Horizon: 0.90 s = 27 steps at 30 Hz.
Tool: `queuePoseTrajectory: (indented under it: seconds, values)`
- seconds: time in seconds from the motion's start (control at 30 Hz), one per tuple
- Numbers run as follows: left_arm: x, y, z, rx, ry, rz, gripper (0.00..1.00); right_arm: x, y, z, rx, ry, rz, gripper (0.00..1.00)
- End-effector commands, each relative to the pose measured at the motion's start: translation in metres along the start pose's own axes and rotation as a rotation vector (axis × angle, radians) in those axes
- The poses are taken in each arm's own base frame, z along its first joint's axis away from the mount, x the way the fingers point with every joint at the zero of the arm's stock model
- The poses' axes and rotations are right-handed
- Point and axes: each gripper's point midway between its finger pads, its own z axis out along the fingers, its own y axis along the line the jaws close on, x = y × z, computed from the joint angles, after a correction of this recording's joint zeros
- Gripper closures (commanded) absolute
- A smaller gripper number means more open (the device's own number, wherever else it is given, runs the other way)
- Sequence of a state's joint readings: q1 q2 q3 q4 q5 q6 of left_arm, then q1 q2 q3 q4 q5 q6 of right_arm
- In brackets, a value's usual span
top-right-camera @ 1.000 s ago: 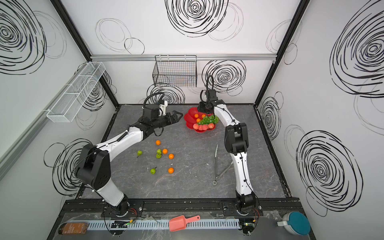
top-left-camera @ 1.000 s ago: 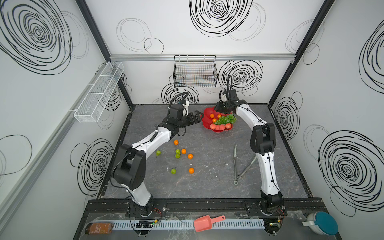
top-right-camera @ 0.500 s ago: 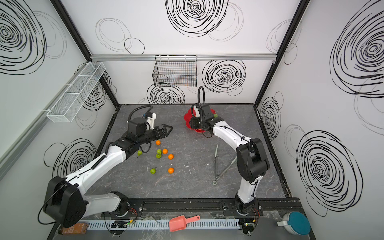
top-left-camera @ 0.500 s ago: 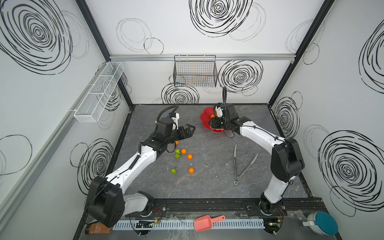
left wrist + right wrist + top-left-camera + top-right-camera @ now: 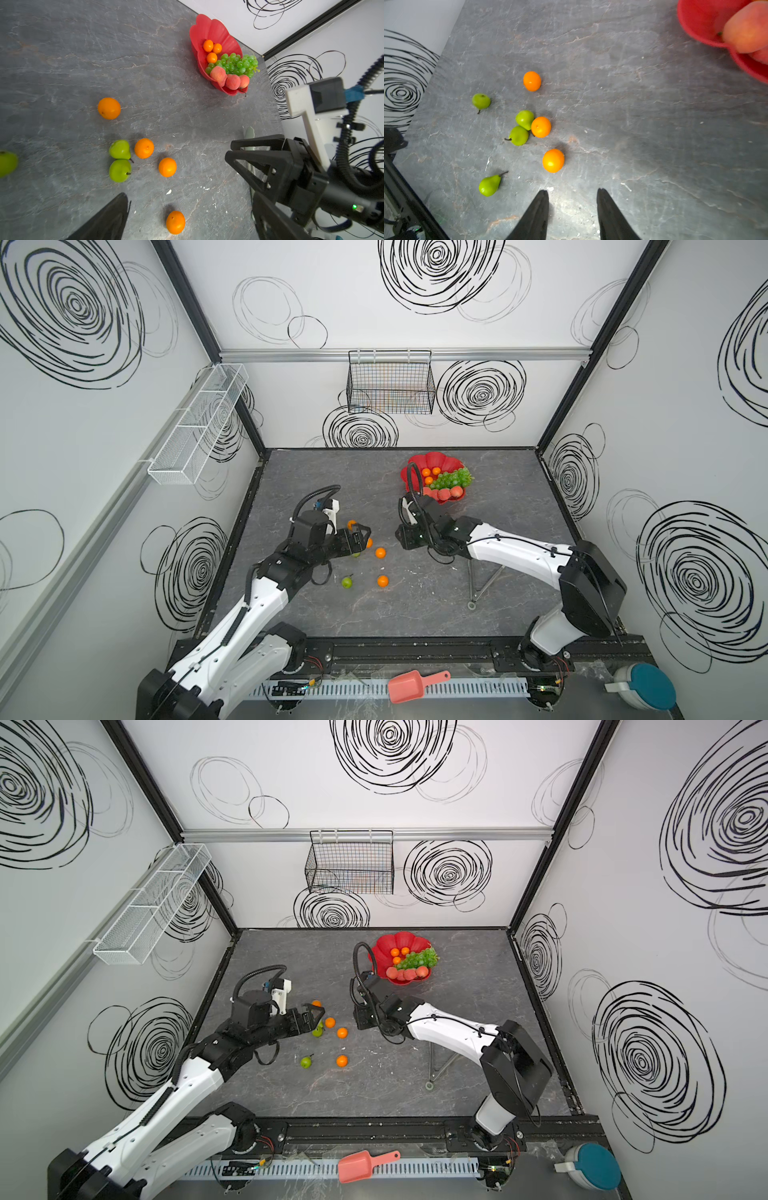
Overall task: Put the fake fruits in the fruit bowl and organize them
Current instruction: 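Move the right gripper to the kumquat cluster and lower onto another kumquat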
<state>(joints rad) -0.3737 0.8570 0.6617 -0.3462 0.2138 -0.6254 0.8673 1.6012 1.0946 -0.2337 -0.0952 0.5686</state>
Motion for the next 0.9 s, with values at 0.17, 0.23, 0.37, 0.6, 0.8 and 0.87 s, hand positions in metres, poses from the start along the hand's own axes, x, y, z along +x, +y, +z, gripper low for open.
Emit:
queuePoseTrajectory:
  seconds: [0.17,0.23,0.37,0.6,0.8,0.87]
  values:
    - [0.028,0.024,-0.025,-0.094,0.024,-0.060,0.04,0.056,0.036,0.025,0.028,0.119,-0.031,0.58]
    - [0.030,0.028,-0.033,-0.112,0.015,-0.082,0.04,0.066,0.039,0.027,0.051,0.140,-0.054,0.57]
    - [0.036,0.038,-0.045,-0.154,-0.005,-0.130,0.04,0.084,0.044,0.035,0.052,0.184,-0.061,0.56]
    - [0.042,0.043,-0.047,-0.160,-0.018,-0.156,0.04,0.104,0.058,0.051,0.047,0.250,-0.097,0.53]
    - [0.038,0.043,-0.049,-0.169,-0.031,-0.144,0.04,0.111,0.053,0.058,0.102,0.279,-0.126,0.52]
    - [0.037,0.042,-0.048,-0.171,-0.031,-0.140,0.04,0.112,0.050,0.058,0.117,0.283,-0.134,0.52]
